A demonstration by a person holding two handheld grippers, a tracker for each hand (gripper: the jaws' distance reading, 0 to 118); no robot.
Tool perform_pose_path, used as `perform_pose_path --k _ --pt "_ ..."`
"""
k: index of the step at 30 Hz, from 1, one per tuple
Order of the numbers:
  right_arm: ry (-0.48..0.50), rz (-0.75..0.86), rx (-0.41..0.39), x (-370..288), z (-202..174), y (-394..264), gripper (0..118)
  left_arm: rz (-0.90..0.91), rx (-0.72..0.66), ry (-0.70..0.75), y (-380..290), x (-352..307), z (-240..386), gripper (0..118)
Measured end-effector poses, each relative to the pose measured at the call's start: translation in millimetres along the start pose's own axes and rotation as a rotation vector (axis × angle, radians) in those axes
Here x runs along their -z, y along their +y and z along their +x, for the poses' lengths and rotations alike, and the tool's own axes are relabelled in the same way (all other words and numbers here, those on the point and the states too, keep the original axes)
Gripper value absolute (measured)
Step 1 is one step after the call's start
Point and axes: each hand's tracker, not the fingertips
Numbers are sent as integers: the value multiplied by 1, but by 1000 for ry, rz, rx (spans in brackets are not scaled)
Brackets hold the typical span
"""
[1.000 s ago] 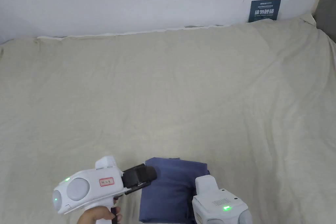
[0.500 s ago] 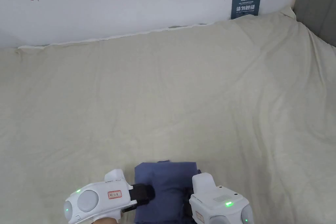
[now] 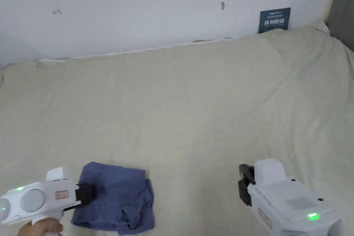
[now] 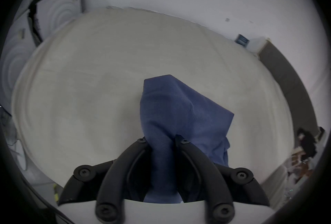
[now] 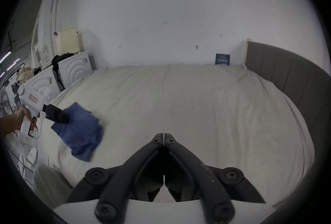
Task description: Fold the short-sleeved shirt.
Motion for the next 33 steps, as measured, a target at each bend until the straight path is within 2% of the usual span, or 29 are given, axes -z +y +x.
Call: perform_pose_path --k 7,11,12,13,14,15,16,18,22,26,33 --pt "-37 75 -34 4 -8 33 1 23 -90 227 32 -17 -102 23" --pt "-44 88 -31 12 -11 42 1 21 -129 287 36 -19 -136 25" --pt "-48 89 -29 14 -12 43 1 13 -148 302 36 -19 -139 34" --pt "-51 89 -27 16 -12 44 1 18 -160 309 35 -18 -140 48" --pt "-53 88 -24 18 -12 45 1 26 -164 301 36 -18 -141 71" --pt "-55 86 -22 19 -12 46 1 34 -174 294 35 -19 -140 100" --pt "-60 84 -19 18 -12 46 1 42 -180 294 35 -20 -137 116" --pt "-65 90 -13 17 -12 47 1 102 -171 295 37 -27 -130 118" --pt "-84 124 -9 3 -10 54 1 163 -139 277 42 -49 -103 115" --pt "-116 189 -19 -17 -5 67 1 368 -49 280 44 -90 -54 109" --pt "-214 340 -70 -65 7 97 1 748 80 217 26 -172 60 109"
